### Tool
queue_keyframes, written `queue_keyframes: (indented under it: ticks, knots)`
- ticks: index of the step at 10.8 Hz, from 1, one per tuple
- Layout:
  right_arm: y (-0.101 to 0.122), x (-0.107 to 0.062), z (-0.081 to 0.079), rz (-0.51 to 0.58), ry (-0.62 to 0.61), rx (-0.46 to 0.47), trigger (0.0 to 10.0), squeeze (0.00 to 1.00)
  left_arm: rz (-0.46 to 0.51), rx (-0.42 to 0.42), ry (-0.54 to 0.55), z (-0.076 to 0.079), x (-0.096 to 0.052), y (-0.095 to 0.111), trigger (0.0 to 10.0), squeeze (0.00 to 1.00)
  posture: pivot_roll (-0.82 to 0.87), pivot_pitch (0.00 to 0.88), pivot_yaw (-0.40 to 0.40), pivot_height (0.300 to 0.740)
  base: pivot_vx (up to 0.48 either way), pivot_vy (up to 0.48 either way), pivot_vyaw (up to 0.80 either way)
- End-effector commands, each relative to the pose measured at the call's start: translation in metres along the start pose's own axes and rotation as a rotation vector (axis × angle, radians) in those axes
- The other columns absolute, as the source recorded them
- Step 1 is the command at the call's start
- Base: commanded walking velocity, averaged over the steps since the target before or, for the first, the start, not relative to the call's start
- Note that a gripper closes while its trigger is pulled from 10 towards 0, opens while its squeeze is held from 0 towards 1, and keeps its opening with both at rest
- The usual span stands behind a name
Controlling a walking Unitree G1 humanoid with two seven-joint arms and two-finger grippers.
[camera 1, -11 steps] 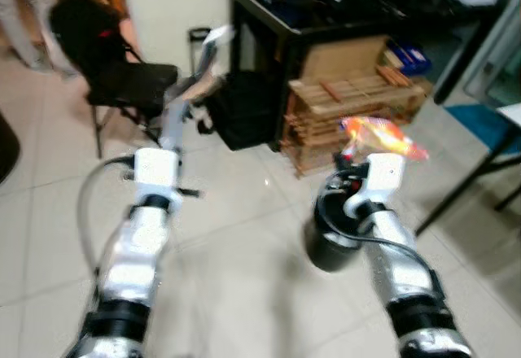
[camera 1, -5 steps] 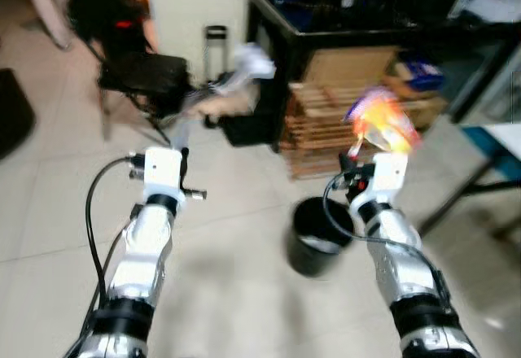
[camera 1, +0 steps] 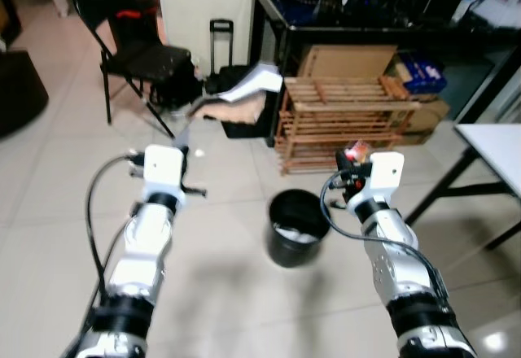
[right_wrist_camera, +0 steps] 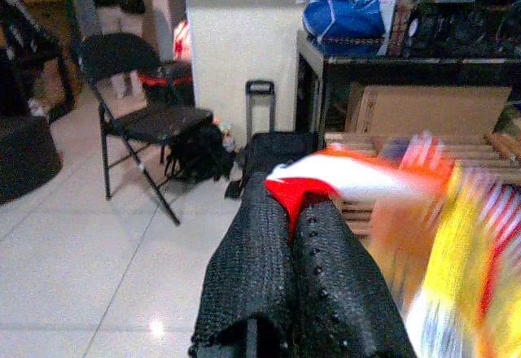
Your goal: Picking trash to rubbish bin
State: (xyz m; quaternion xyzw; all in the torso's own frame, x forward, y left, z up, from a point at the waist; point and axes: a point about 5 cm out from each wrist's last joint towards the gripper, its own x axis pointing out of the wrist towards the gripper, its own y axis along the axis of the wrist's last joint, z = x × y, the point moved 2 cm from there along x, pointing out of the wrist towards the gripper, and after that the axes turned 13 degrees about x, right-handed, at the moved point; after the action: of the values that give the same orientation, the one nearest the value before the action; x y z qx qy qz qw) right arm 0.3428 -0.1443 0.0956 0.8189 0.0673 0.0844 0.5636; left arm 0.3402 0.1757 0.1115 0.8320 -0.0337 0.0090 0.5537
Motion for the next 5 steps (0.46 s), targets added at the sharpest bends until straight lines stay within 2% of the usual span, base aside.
queue_keyframes:
  ticks: [1, 4, 5]
  knots:
    - [0.0026, 0.0008, 0.0001, 0.008, -0.002, -0.006, 10.0, 0.0, 0.009, 0.008, 0.002, -0.0011, 0.0015, 0.0027, 10.0, 0.0, 0.06, 0.0, -0.063, 0.74, 0.0, -0.48, 0.0]
    - [0.0022, 0.0009, 0.0002, 0.006, -0.002, -0.002, 10.0, 0.0, 0.007, 0.011, 0.006, -0.0019, 0.0011, 0.0022, 10.0, 0.0, 0.06, 0.0, -0.067, 0.74, 0.0, -0.48, 0.0]
    - [0.0021, 0.0011, 0.0, 0.006, -0.001, 0.0, 10.0, 0.0, 0.008, 0.004, 0.007, -0.0018, 0.0012, 0.0023, 10.0, 0.0, 0.06, 0.001, -0.066, 0.74, 0.0, 0.0, 0.0]
